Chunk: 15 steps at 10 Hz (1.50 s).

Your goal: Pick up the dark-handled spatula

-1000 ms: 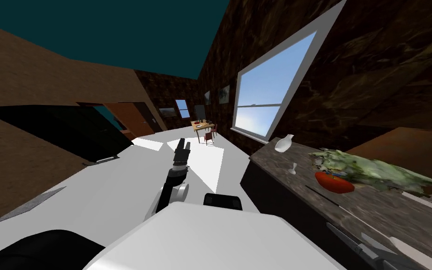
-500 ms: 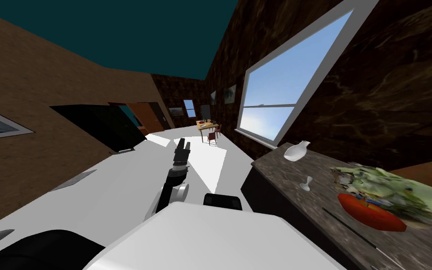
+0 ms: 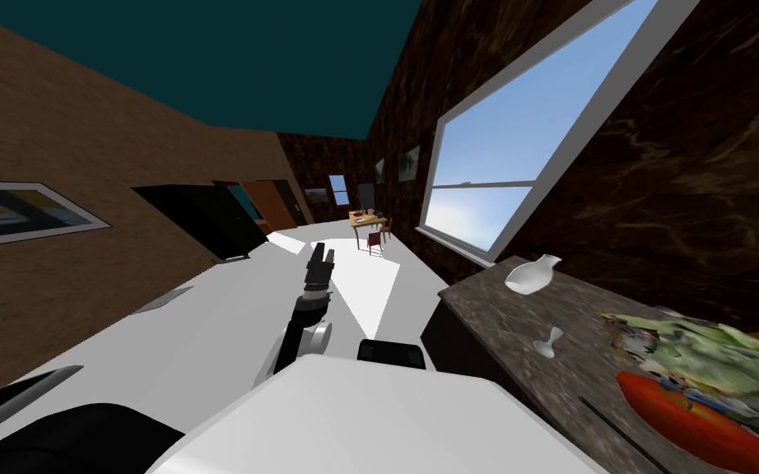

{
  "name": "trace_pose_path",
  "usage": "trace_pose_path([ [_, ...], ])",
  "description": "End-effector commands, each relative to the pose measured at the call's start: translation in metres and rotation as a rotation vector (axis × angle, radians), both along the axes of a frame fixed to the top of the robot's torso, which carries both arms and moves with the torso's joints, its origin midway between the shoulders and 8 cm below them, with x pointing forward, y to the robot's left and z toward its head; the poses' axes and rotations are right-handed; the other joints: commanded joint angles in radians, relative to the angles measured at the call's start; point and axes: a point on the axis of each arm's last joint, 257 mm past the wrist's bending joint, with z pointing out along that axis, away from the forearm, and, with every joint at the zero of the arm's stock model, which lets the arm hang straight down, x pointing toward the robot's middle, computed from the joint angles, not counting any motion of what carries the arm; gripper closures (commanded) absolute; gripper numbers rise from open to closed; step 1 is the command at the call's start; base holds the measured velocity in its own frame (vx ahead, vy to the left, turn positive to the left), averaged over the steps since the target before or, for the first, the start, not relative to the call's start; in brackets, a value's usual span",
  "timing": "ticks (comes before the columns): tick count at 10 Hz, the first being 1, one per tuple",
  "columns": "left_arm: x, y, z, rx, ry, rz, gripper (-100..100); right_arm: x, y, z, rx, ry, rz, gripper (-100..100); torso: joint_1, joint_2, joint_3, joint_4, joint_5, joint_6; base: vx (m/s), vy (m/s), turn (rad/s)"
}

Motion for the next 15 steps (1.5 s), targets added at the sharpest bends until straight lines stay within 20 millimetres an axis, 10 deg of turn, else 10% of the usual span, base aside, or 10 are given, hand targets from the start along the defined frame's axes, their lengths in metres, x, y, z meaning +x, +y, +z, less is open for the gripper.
trace_pose_path([
  [1, 0.000, 0.000, 0.000, 0.000, 0.000, 0.000, 0, -0.016, 0.006, -0.002, 0.014, 0.057, 0.046, -100, 0.000, 0.000, 0.000, 0.000, 0.000, 0.000, 0.037, -0.139, 0.073],
  [6, 0.000, 0.000, 0.000, 0.000, 0.000, 0.000, 0, -0.050, 0.022, -0.008, 0.063, 0.160, 0.123, -100, 0.004, 0.001, 0.001, 0.000, 0.001, 0.000, 0.023, -0.084, 0.039],
  [7, 0.000, 0.000, 0.000, 0.000, 0.000, 0.000, 0, -0.051, 0.023, -0.008, 0.066, 0.162, 0.126, 0, 0.007, 0.002, 0.001, 0.001, 0.001, 0.000, 0.002, -0.007, 0.001],
  [8, 0.000, 0.000, 0.000, 0.000, 0.000, 0.000, 0, -0.054, 0.025, -0.019, 0.065, 0.159, 0.114, -100, 0.009, 0.003, 0.002, 0.001, 0.002, 0.001, 0.004, -0.004, 0.095],
  [11, 0.000, 0.000, 0.000, 0.000, 0.000, 0.000, 0, -0.057, 0.028, -0.027, 0.067, 0.158, 0.107, -100, 0.010, 0.003, 0.002, 0.001, 0.002, 0.000, 0.003, -0.003, 0.049],
  [12, 0.000, 0.000, 0.000, 0.000, 0.000, 0.000, 0, -0.057, 0.028, -0.028, 0.065, 0.158, 0.106, 100, 0.010, 0.003, 0.002, 0.001, 0.002, 0.001, 0.000, 0.000, 0.000],
  [15, 0.000, 0.000, 0.000, 0.000, 0.000, 0.000, 0, -0.057, 0.028, -0.028, 0.066, 0.158, 0.107, 100, 0.009, 0.003, 0.002, 0.001, 0.002, 0.000, 0.000, 0.000, 0.000],
])
